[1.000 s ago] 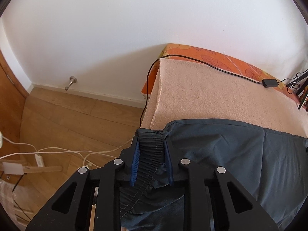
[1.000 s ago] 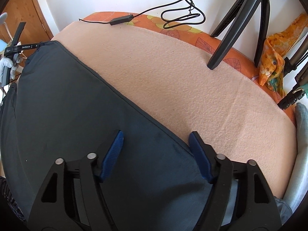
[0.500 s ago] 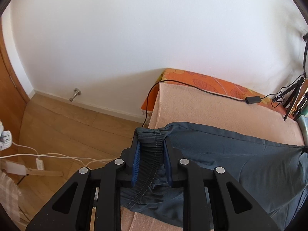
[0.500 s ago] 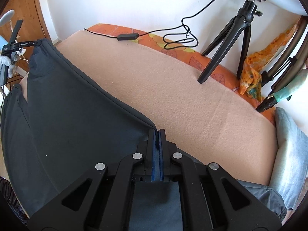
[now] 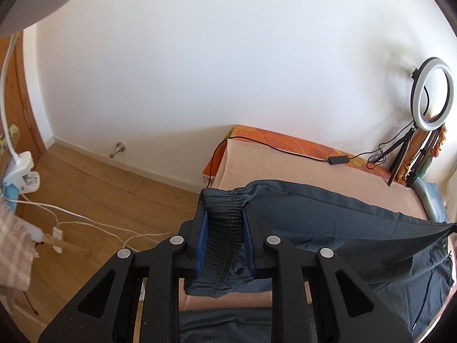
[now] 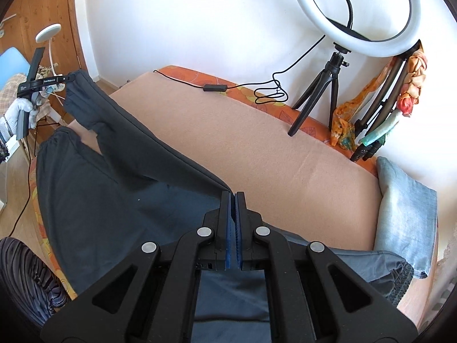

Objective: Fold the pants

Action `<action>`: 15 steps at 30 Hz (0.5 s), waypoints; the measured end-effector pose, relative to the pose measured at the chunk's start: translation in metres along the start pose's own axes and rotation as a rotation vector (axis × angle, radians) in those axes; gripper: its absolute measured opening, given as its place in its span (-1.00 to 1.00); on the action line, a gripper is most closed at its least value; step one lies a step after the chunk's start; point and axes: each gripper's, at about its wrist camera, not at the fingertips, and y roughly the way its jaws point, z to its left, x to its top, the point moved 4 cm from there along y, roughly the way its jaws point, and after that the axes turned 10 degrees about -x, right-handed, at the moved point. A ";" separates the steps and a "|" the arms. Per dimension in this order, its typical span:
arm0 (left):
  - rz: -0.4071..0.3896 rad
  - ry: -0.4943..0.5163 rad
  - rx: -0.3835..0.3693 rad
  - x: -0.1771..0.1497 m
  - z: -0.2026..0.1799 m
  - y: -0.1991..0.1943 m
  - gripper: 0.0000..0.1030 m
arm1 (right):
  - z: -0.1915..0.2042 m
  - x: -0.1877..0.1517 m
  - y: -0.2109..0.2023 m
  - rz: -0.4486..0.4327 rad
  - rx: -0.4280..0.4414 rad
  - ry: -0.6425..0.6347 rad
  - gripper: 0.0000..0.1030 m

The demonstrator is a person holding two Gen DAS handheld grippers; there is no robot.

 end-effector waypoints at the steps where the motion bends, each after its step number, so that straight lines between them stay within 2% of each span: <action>1: -0.005 -0.002 -0.008 -0.006 -0.001 -0.005 -0.61 | 0.002 -0.005 -0.008 -0.001 0.000 0.001 -0.94; 8: -0.026 0.001 -0.039 -0.057 -0.006 -0.038 -0.61 | 0.027 -0.050 -0.050 0.027 0.021 0.003 -0.94; 15: -0.011 0.007 -0.055 -0.116 -0.009 -0.063 -0.57 | 0.052 -0.104 -0.068 0.080 0.023 -0.021 -0.94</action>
